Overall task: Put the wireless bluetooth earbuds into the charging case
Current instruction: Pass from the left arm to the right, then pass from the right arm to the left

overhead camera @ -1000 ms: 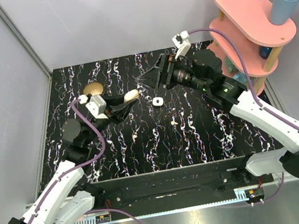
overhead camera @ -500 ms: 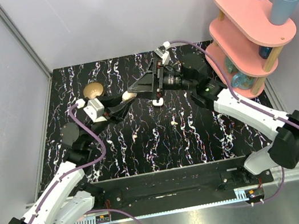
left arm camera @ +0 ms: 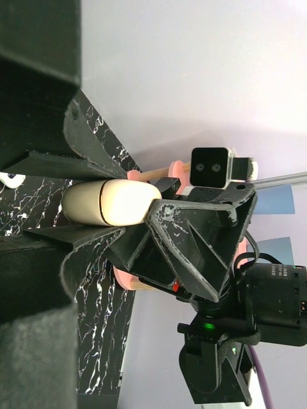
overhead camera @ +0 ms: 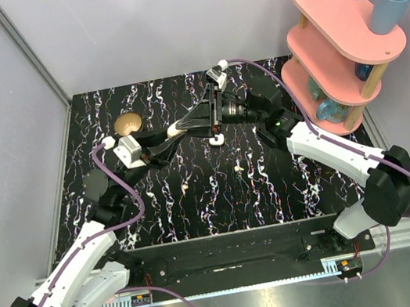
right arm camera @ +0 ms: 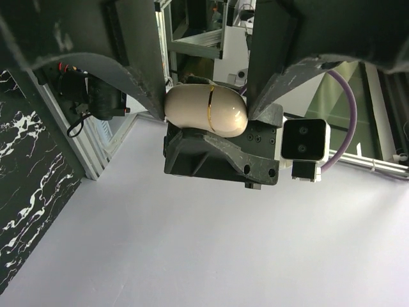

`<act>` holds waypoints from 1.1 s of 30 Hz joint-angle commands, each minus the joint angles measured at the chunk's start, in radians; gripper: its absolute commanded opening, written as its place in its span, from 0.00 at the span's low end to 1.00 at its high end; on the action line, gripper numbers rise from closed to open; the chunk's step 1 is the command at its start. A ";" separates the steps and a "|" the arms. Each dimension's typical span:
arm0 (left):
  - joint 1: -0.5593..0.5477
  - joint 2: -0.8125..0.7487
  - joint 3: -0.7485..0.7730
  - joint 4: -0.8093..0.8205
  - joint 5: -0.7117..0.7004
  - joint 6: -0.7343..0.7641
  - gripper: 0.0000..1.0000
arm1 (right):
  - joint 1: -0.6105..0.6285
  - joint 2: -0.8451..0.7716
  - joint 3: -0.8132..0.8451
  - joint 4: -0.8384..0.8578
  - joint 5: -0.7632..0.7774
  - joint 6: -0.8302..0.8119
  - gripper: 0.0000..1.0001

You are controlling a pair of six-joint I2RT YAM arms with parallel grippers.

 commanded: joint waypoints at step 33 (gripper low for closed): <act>-0.009 0.023 -0.014 0.185 -0.058 -0.069 0.51 | -0.026 0.029 -0.050 0.271 -0.039 0.173 0.22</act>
